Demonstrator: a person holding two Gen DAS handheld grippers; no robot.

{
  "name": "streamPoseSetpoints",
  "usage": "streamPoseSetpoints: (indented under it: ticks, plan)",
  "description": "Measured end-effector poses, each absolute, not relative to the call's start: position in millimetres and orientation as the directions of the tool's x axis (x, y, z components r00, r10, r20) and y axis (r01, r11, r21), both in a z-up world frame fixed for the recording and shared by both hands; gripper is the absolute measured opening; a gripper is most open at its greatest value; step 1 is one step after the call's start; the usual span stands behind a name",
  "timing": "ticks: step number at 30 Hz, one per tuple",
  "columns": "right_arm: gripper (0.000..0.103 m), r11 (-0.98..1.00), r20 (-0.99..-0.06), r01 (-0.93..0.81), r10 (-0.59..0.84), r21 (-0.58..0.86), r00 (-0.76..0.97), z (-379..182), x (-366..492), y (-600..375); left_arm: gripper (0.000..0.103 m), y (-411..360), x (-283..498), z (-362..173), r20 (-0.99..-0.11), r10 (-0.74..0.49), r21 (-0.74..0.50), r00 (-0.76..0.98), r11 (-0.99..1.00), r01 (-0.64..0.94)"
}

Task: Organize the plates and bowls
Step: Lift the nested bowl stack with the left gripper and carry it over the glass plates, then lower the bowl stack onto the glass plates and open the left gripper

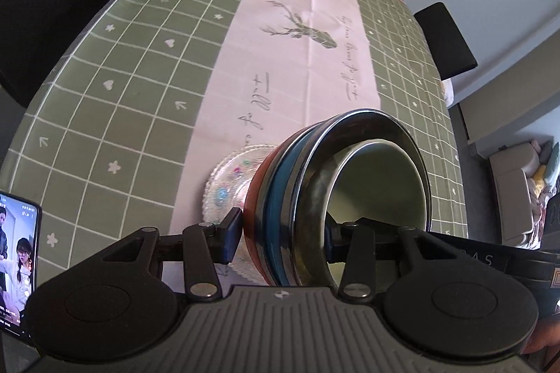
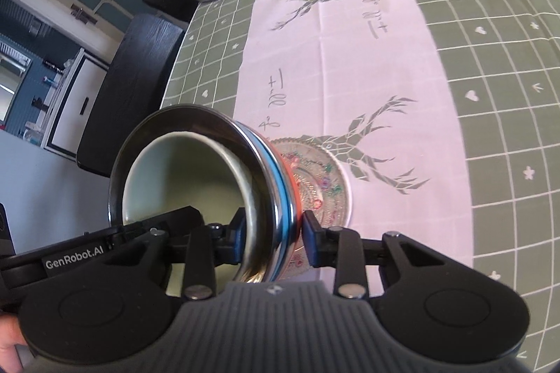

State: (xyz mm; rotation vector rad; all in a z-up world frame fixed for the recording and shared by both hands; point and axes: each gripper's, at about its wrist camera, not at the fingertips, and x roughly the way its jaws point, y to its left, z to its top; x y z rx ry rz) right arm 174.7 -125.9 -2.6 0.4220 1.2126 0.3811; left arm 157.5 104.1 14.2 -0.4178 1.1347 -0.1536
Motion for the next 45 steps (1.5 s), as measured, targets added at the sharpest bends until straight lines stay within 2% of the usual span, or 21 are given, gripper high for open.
streamPoseSetpoints:
  ticks: [18,33,36,40,45]
  plan:
    - [0.031,0.876,-0.856,-0.029,0.478,0.482,0.195,-42,207,-121,0.050,108,191,-28,-0.896,-0.350,-0.397,0.274,0.907,-0.140]
    - [0.045,0.871,-0.853,-0.077,0.490,0.485,0.178,-35,212,-119,0.050,109,201,-31,-0.910,-0.361,-0.392,0.204,0.910,-0.136]
    - [0.052,0.873,-0.853,-0.086,0.487,0.480,0.186,-34,211,-121,0.063,111,200,-27,-0.904,-0.368,-0.401,0.219,0.907,-0.130]
    - [0.058,0.872,-0.852,-0.088,0.489,0.481,0.189,-32,209,-126,0.072,113,199,-19,-0.897,-0.367,-0.404,0.247,0.907,-0.120]
    - [0.062,0.872,-0.847,-0.090,0.490,0.482,0.206,-27,204,-131,0.075,112,195,-8,-0.892,-0.370,-0.406,0.259,0.909,-0.098]
